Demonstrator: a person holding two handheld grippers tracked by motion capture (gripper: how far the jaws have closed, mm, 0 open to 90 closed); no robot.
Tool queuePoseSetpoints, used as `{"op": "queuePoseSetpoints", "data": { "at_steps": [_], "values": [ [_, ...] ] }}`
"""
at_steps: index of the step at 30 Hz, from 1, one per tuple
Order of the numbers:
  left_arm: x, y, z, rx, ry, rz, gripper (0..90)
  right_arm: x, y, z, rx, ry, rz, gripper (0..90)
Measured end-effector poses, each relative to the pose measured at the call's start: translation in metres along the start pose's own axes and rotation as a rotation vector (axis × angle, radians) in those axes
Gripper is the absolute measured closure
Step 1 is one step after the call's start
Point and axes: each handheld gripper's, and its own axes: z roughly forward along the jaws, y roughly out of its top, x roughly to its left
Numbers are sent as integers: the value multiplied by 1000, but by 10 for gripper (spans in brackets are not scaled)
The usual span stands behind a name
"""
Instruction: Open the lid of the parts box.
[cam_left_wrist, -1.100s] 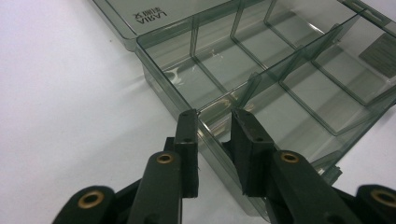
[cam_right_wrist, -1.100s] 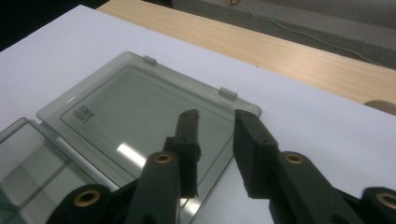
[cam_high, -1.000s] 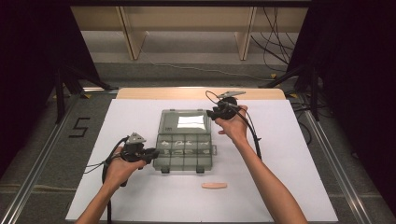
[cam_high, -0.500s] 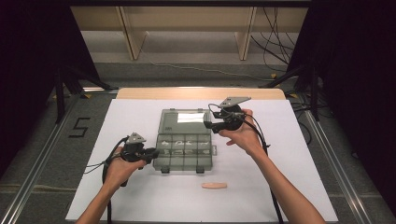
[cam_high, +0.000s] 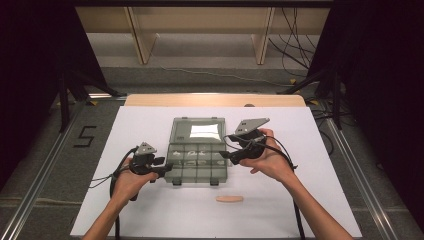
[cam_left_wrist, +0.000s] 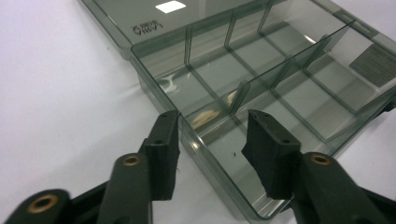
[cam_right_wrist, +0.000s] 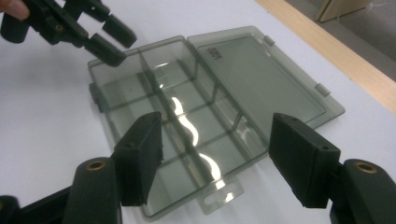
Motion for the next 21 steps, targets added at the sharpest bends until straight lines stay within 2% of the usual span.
{"op": "queuePoseSetpoints", "data": {
  "at_steps": [1, 3, 4, 5, 6, 8, 12, 13, 15, 18, 21],
  "values": [
    [-1, 0, 0, -18, -4, -14, 517, 1, -1, -1, 7, 7, 1, 351],
    [-4, 2, -3, -35, -12, -7, 477, 4, -2, -2, 12, 16, -9, 346],
    [-7, 3, -4, -63, -5, -23, 459, 5, -2, -3, 13, 17, -15, 343],
    [-7, 4, -6, -65, -2, -7, 442, 6, -2, -3, 13, 24, -17, 341],
    [-10, 5, -7, -87, -5, -27, 425, 7, -3, -4, 23, 26, -18, 338],
    [-13, 7, -11, -122, -10, -27, 394, 9, -4, -4, 27, 35, -28, 332],
    [-22, 9, -16, -191, -24, -38, 353, 14, -7, -3, 52, 23, -39, 320],
    [-24, 10, -17, -210, -31, -31, 345, 14, -7, -3, 54, 31, -54, 320],
    [-27, 10, -20, -228, -35, -21, 321, 17, -8, -3, 64, 38, -50, 318],
    [-33, 9, -23, -260, -40, -29, 291, 20, -9, -4, 68, 56, -68, 316],
    [-35, 8, -26, -272, -47, -19, 272, 23, -10, -5, 75, 67, -70, 313]
  ]
}}
